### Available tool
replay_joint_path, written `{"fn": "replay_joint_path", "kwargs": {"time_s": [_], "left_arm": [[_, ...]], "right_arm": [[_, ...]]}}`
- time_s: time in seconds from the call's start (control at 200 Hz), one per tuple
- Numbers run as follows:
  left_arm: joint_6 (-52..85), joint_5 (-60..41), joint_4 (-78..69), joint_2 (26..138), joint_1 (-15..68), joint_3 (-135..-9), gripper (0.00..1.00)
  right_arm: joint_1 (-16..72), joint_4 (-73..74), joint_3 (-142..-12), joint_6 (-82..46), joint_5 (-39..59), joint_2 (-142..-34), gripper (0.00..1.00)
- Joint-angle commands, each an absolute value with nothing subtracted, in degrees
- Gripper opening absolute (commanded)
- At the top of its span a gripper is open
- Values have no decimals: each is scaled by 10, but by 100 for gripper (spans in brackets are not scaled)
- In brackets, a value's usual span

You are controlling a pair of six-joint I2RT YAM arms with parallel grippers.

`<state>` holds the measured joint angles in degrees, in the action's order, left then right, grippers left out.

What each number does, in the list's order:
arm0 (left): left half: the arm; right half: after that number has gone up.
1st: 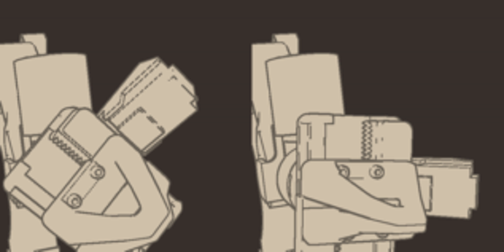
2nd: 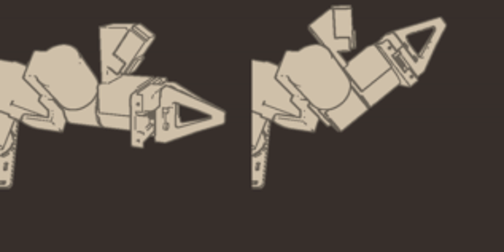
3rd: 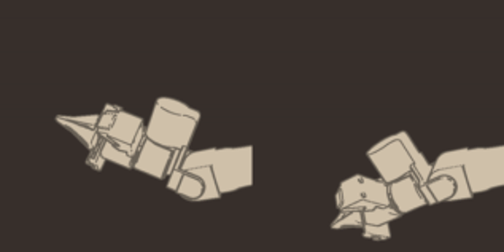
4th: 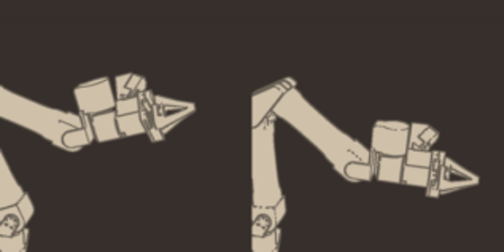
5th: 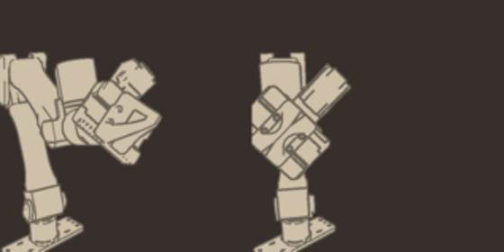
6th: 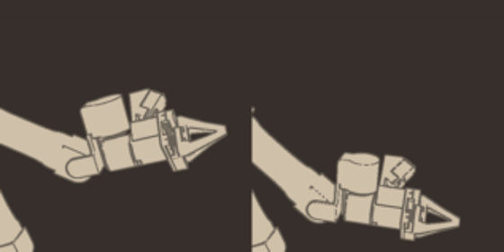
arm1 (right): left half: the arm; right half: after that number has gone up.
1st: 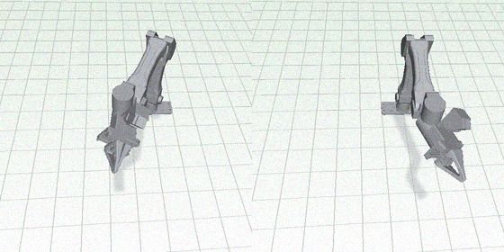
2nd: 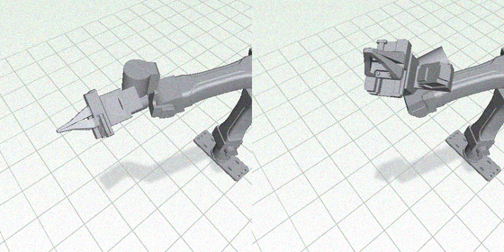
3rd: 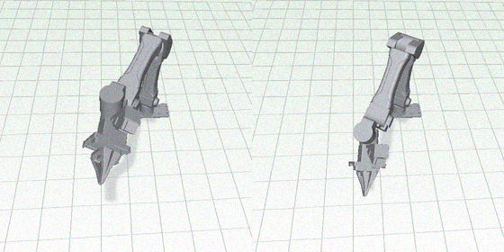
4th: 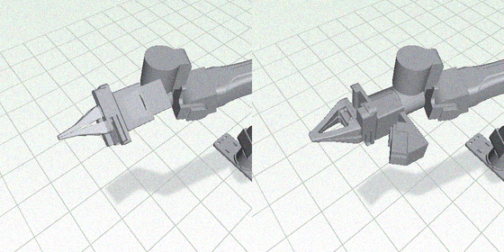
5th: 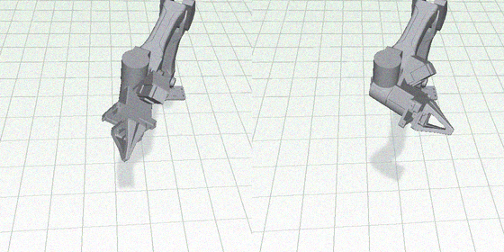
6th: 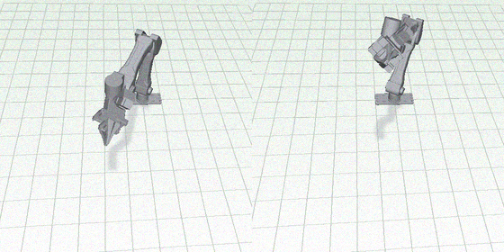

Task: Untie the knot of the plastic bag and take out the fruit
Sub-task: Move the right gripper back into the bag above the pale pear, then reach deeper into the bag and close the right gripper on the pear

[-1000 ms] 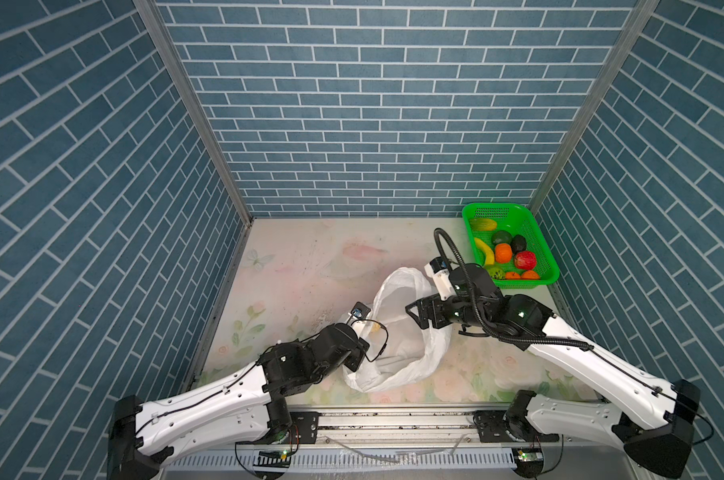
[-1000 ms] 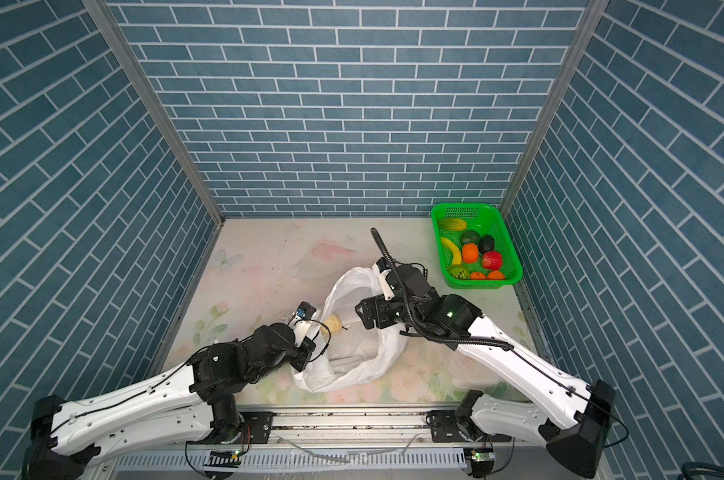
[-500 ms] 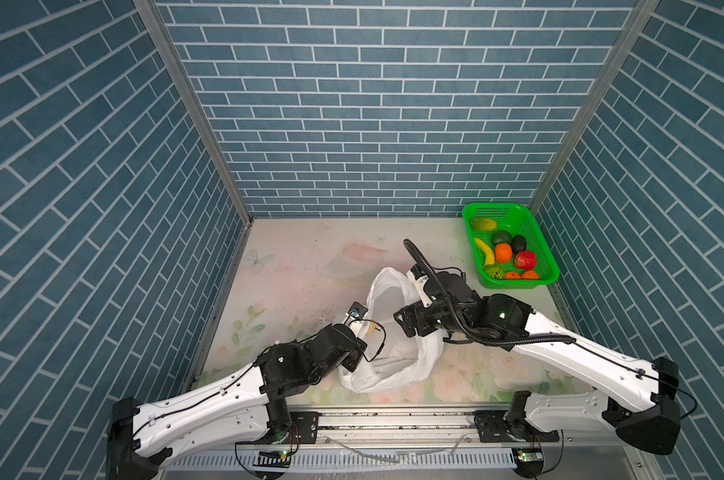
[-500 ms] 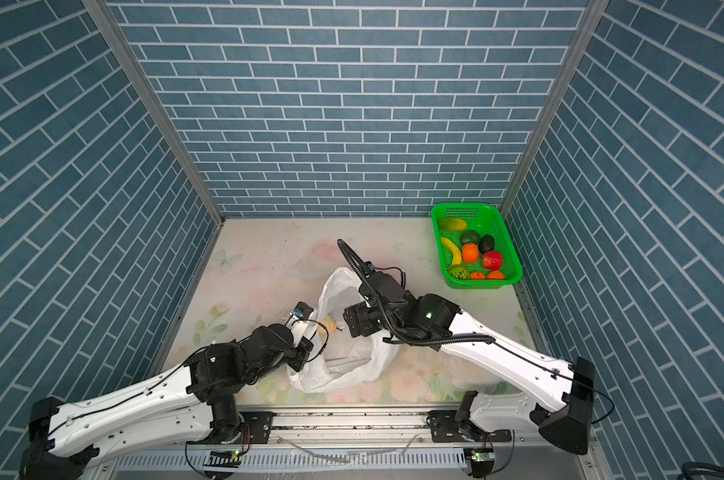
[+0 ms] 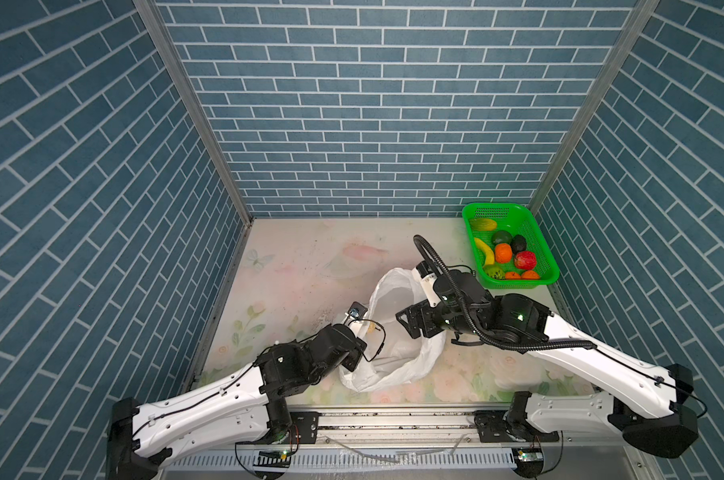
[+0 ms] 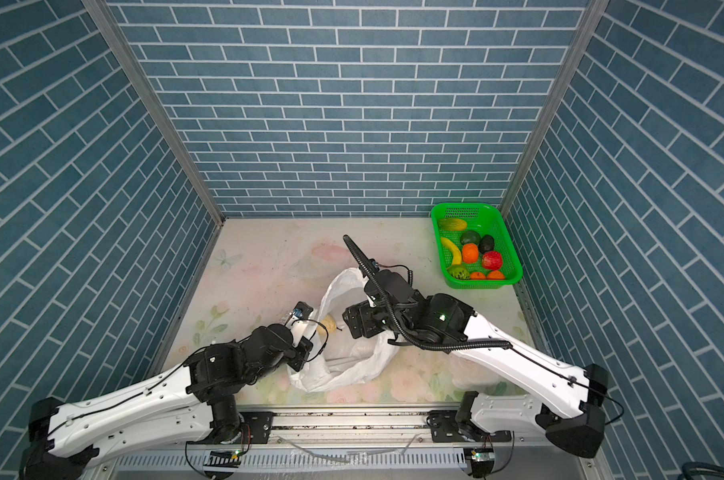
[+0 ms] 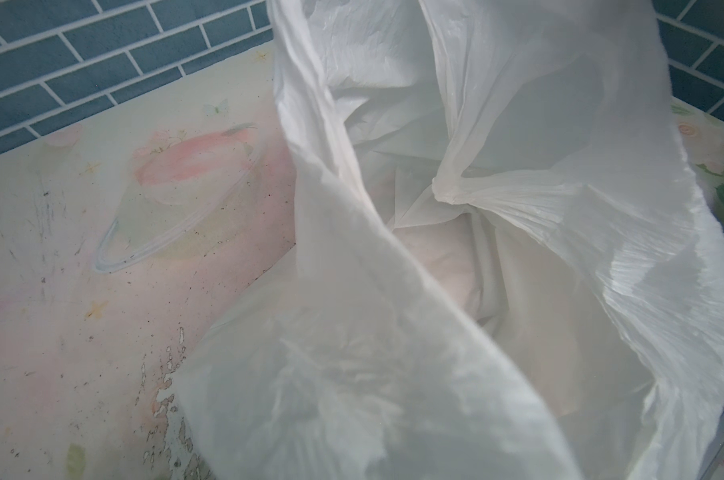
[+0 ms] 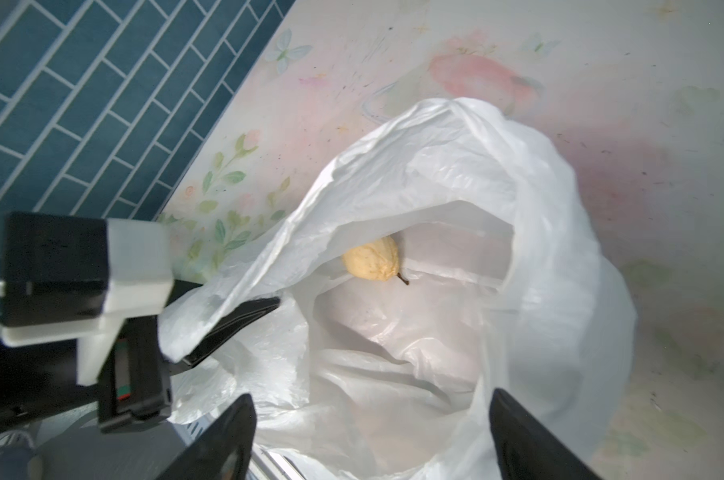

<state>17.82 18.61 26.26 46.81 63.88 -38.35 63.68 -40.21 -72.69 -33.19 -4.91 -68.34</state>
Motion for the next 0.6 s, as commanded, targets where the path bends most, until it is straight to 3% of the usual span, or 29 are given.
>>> {"fn": "replay_joint_path", "kwargs": {"time_s": [0.0, 0.21, 0.595], "left_arm": [[184, 194, 264, 462, 642, -397, 0], [191, 206, 282, 439, 641, -396, 0], [188, 222, 303, 424, 640, -397, 0]], "right_arm": [[642, -307, -675, -336, 2, -705, 86], [647, -194, -611, -307, 29, -758, 85], [667, -57, -476, -293, -7, -804, 78]]}}
